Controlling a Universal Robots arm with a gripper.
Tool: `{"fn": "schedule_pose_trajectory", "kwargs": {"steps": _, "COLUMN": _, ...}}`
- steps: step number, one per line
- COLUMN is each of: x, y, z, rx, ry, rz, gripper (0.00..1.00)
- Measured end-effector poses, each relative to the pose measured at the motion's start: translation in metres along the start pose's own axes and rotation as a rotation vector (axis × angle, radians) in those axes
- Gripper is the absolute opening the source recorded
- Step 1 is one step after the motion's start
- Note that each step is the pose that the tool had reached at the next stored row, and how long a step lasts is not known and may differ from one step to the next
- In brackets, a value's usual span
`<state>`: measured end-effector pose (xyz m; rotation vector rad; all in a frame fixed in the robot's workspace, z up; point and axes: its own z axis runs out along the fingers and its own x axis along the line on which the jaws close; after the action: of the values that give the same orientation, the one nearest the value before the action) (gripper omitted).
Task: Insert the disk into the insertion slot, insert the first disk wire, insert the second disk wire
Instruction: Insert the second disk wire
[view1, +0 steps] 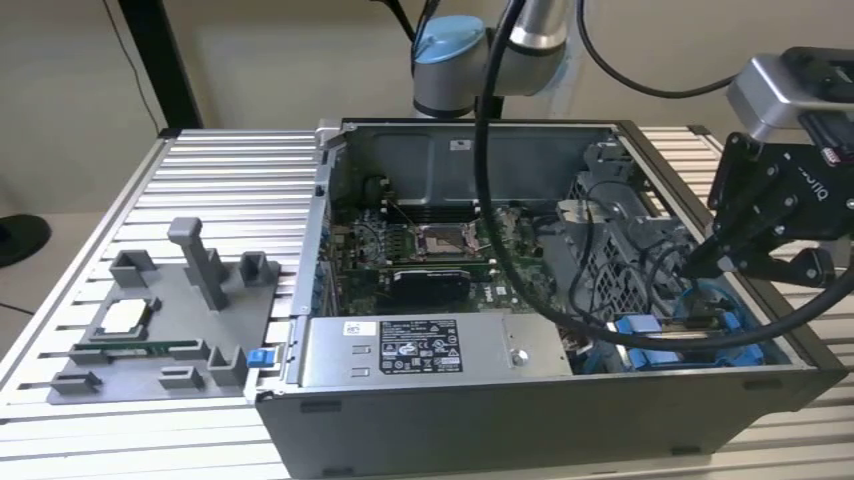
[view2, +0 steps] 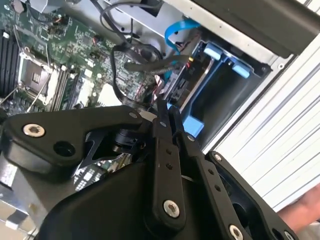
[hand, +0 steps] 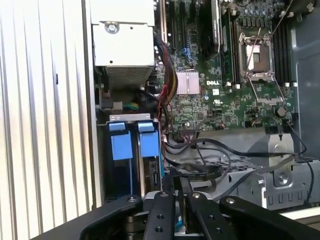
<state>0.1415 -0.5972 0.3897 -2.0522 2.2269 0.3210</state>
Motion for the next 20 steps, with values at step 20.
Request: {"fn": "schedule_pose_trajectory", "kwargs": {"steps": 20, "x": 0.0196, "y": 0.0165, "z": 0.0052, "rx": 0.0558, "ry": -0.0022, "rz": -0.031, "gripper": 0.0}}
